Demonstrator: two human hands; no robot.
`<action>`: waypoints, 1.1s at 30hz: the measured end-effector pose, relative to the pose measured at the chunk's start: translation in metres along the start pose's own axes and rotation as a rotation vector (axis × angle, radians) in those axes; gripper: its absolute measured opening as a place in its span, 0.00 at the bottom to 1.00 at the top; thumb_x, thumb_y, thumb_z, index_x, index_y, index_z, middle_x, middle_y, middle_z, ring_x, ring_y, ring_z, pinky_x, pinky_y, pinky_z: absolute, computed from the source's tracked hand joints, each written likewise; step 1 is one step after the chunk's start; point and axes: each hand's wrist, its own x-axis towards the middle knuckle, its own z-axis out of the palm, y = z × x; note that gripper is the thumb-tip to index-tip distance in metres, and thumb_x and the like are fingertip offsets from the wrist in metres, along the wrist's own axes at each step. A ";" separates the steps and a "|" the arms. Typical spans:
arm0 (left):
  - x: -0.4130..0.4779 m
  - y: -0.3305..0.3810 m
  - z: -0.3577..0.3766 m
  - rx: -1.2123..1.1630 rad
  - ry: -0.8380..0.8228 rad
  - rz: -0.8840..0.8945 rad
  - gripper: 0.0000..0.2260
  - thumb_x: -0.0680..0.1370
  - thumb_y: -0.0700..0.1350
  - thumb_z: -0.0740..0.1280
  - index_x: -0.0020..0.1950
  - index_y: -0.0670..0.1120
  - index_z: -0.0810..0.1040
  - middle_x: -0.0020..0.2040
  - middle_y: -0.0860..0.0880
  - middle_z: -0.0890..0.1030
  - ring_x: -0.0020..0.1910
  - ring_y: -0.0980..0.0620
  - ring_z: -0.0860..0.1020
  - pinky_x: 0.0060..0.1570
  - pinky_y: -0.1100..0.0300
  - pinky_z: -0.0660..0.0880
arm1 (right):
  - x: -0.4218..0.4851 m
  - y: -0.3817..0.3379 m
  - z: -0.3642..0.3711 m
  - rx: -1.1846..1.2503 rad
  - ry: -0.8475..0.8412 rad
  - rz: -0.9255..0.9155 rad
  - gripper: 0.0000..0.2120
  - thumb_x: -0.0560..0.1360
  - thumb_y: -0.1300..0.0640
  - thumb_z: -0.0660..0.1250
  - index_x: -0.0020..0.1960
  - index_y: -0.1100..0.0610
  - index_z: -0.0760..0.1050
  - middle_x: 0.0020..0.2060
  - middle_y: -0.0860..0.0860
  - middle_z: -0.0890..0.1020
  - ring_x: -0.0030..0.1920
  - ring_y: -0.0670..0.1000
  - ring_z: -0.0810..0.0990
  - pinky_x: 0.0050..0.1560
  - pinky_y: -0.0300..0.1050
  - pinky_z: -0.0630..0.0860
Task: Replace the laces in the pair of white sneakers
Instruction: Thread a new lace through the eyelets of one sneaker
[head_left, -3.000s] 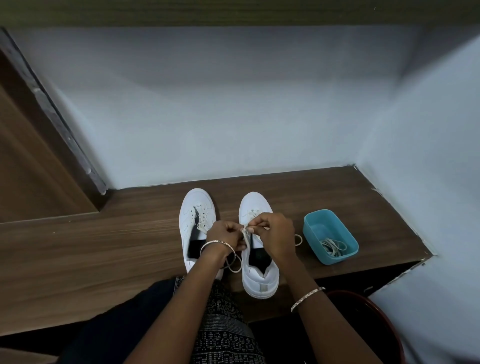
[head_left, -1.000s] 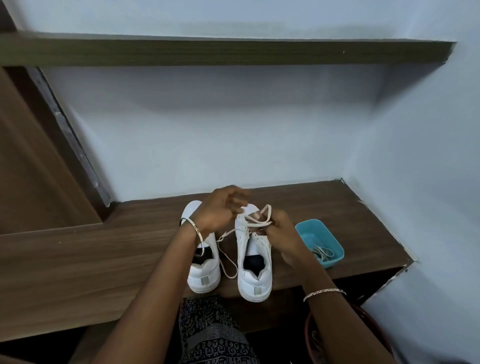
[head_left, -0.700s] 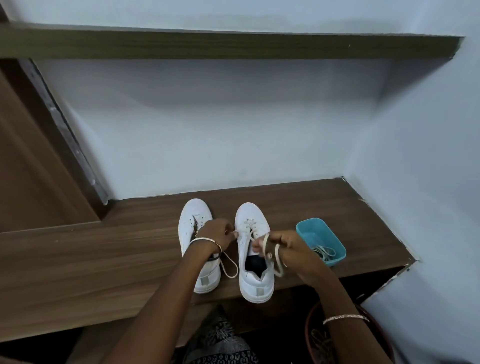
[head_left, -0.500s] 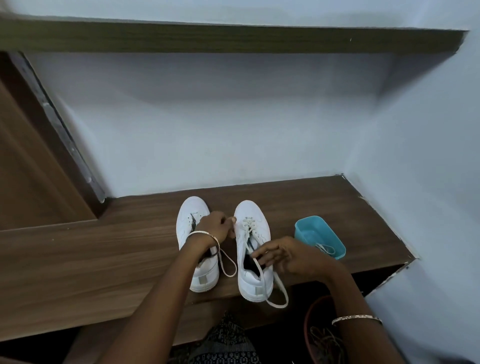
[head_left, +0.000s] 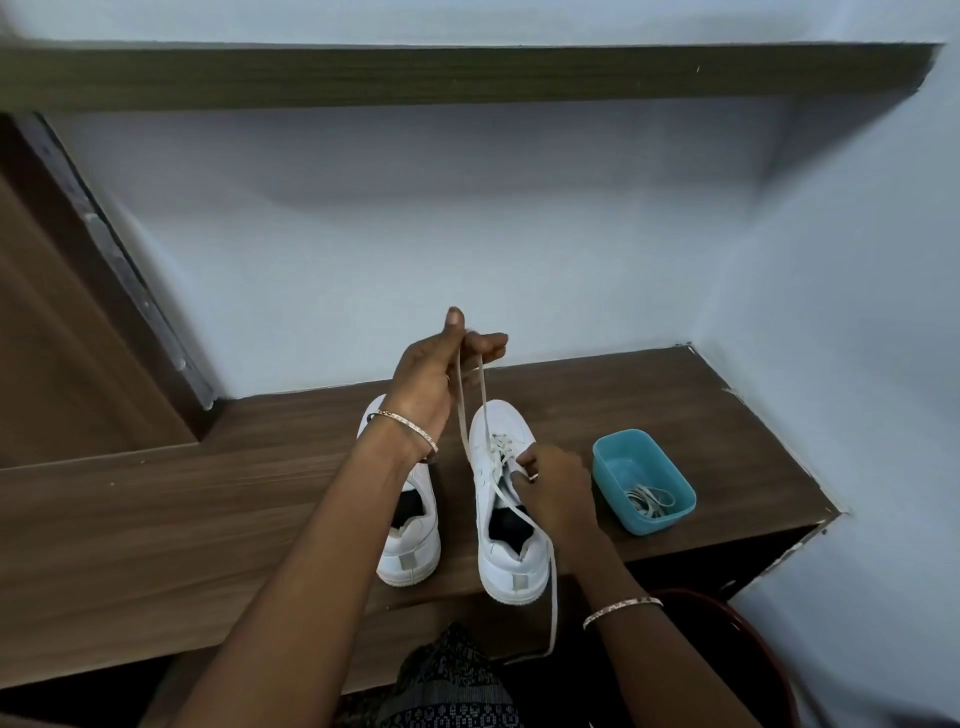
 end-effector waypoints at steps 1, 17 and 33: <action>-0.002 0.005 0.000 -0.051 -0.027 0.020 0.20 0.84 0.54 0.56 0.43 0.43 0.80 0.56 0.42 0.84 0.58 0.46 0.82 0.55 0.52 0.74 | 0.000 0.002 0.001 0.015 0.025 0.015 0.07 0.76 0.57 0.68 0.53 0.57 0.81 0.48 0.53 0.84 0.50 0.53 0.82 0.53 0.51 0.79; 0.009 -0.019 0.012 0.529 0.022 0.182 0.07 0.80 0.44 0.67 0.47 0.50 0.85 0.49 0.56 0.86 0.49 0.58 0.82 0.54 0.58 0.78 | -0.011 -0.064 -0.060 1.037 -0.348 -0.097 0.21 0.81 0.45 0.60 0.56 0.61 0.81 0.45 0.54 0.86 0.48 0.51 0.85 0.47 0.43 0.81; 0.013 -0.009 0.006 0.305 0.080 0.089 0.09 0.80 0.44 0.68 0.52 0.40 0.84 0.46 0.54 0.84 0.33 0.68 0.76 0.31 0.74 0.69 | 0.009 -0.057 -0.063 1.029 -0.253 -0.157 0.05 0.81 0.61 0.65 0.50 0.62 0.77 0.39 0.52 0.81 0.44 0.49 0.81 0.54 0.48 0.78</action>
